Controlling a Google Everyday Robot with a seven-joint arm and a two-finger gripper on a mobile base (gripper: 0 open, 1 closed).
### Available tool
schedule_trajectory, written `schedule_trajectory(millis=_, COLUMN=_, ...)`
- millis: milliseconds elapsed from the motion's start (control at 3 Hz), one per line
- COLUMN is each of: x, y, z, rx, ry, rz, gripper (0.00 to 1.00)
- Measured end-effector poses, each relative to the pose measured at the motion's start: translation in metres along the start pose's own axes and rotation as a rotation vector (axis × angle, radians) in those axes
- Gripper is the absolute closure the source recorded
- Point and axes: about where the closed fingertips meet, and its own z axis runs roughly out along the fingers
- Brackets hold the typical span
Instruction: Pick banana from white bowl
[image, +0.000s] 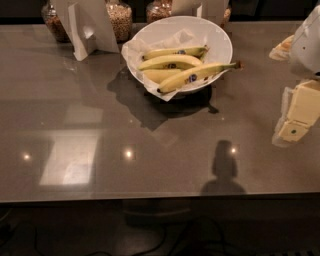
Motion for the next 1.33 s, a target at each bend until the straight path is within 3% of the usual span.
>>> schedule_trajectory(millis=333, x=0.0, y=0.0, z=0.0, rx=0.0, ry=0.0, rz=0.0, gripper=0.0)
schedule_trajectory(millis=667, x=-0.014, y=-0.014, z=0.0, rx=0.036, ry=-0.069, rz=-0.035, gripper=0.0)
schedule_trajectory(millis=1333, x=-0.054, y=-0.077, z=0.018, rx=0.148, ry=-0.279, rz=-0.1, gripper=0.0)
